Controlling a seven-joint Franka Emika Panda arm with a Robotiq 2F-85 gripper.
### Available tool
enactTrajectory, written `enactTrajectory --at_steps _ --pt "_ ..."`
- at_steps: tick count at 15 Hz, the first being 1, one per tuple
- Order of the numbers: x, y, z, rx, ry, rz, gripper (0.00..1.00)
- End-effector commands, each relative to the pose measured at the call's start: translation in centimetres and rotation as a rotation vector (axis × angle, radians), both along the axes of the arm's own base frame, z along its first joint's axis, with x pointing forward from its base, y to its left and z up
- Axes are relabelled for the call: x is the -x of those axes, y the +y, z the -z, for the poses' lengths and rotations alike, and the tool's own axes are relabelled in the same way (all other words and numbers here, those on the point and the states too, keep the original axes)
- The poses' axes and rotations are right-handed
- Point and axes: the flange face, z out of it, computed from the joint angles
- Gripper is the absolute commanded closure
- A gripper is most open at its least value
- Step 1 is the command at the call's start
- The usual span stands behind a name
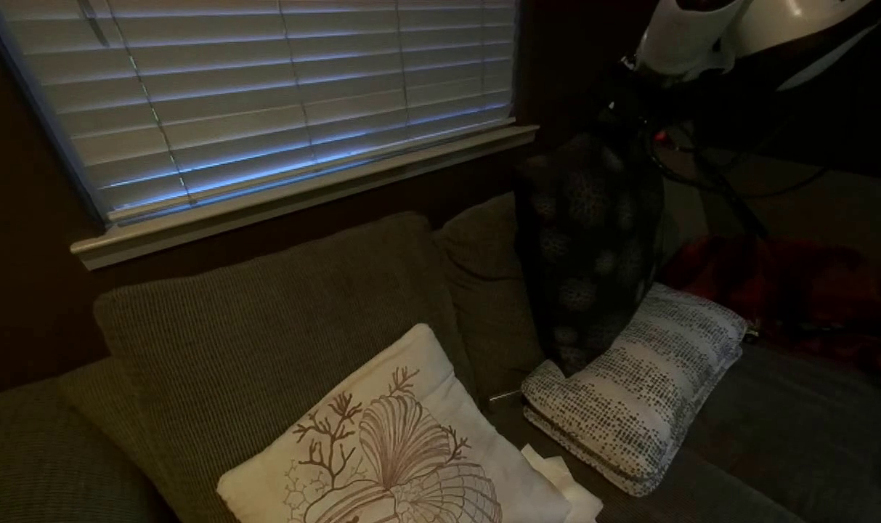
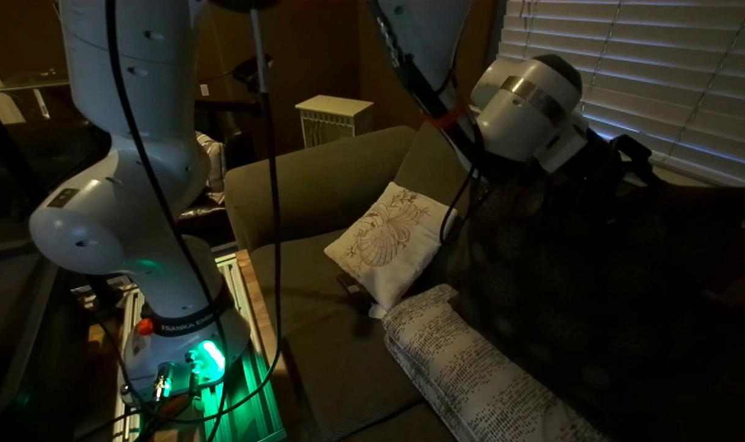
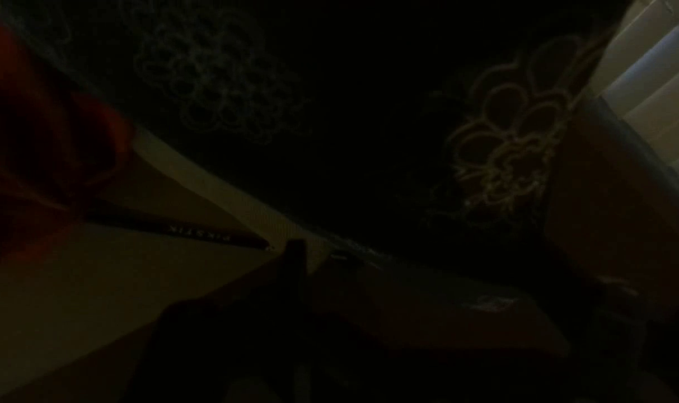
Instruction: Put the brown pillow on the white pillow
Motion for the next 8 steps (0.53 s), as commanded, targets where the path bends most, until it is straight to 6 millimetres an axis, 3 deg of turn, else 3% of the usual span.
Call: enactTrajectory --at_steps 1,5,8 --pt "0.0 -1.6 -1.3 -0.163 -0.083 -0.015 0.0" --pt "-0.3 -2.9 -2.7 -0.302 -0.157 -0.075 0.0" --pt "-0.4 -3.2 -2.7 -0.41 -0.201 -0.13 0.0"
